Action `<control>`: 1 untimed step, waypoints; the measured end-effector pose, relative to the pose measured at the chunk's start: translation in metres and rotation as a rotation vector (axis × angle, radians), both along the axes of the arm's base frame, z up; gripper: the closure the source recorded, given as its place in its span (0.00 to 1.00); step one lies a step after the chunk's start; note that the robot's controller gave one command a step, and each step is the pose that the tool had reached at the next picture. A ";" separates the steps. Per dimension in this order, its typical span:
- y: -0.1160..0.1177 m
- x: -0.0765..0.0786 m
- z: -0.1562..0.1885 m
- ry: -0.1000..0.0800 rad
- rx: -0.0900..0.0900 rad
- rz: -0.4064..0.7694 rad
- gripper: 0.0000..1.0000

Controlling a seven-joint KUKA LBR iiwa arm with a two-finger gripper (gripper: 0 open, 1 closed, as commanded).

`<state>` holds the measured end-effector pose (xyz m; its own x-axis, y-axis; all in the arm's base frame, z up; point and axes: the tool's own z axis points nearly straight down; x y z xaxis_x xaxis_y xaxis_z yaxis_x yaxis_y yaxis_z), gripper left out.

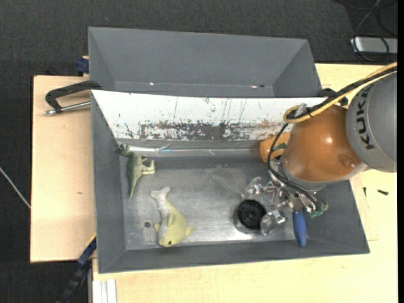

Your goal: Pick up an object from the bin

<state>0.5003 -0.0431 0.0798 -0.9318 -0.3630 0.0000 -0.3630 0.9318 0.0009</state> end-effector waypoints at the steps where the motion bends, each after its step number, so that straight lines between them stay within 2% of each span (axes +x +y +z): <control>1: 0.036 0.012 0.127 -0.015 0.001 0.026 1.00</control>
Offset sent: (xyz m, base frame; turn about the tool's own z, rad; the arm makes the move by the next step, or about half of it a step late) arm 0.0089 0.0340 0.1214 -0.0239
